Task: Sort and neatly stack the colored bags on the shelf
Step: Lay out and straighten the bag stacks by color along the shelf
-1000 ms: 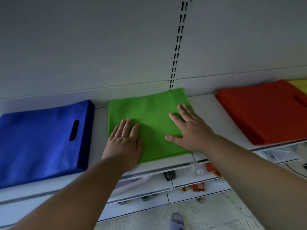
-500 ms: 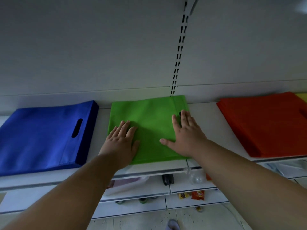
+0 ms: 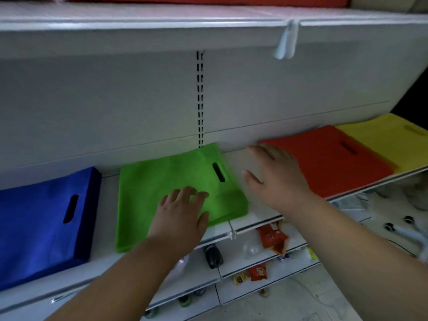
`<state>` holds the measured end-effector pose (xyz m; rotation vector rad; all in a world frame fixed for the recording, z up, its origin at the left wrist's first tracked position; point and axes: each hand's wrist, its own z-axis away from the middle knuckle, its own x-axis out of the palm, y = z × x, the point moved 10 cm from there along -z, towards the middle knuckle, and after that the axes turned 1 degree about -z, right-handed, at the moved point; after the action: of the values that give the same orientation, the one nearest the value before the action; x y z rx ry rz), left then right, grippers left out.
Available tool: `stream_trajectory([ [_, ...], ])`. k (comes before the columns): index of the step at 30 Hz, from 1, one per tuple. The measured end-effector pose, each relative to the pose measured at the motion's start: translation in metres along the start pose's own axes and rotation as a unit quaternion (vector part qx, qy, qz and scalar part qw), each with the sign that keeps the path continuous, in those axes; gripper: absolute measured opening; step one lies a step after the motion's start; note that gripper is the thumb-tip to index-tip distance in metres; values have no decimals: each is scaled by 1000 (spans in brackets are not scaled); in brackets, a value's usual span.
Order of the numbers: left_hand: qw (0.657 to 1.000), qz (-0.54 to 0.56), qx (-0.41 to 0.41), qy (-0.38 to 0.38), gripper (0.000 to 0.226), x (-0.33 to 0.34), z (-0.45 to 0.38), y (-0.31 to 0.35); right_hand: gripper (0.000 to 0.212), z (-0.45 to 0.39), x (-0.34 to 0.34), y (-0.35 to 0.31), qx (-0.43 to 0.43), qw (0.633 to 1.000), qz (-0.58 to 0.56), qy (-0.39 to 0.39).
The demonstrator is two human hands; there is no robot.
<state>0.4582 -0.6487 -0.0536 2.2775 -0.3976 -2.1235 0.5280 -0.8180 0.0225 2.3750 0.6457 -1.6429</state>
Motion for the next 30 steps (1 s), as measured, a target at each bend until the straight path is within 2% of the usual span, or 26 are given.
stream_trajectory([
  [5,997,-27,73,-13,47,16,-25,80,54,14,-41,68,35,998,9,56],
  [9,997,-12,67,-37,50,40,-56,134,52,20,-55,132,37,996,8,76],
  [11,998,-4,60,-25,50,45,-75,159,51,20,-52,168,32,998,-5,59],
  [15,1000,4,12,21,43,41,-109,188,53,20,-30,232,20,999,-35,-2],
  [17,998,45,-38,-10,42,51,-123,199,53,20,-8,251,5,997,-55,-47],
  [19,987,95,-125,-42,47,64,-131,207,49,24,15,259,-21,992,-84,-92],
  [20,973,133,-181,-58,51,72,-132,209,48,27,26,261,-33,988,-98,-115],
  [22,924,240,-287,-78,55,94,-133,209,50,36,47,262,-56,979,-115,-161],
  [25,804,432,-406,-34,53,115,-132,206,57,48,72,266,-68,968,-109,-214],
  [27,733,510,-449,-26,39,122,-135,207,69,52,75,269,-74,971,-83,-213],
  [30,682,559,-469,-47,25,121,-141,217,89,57,73,268,-86,974,-61,-201],
])
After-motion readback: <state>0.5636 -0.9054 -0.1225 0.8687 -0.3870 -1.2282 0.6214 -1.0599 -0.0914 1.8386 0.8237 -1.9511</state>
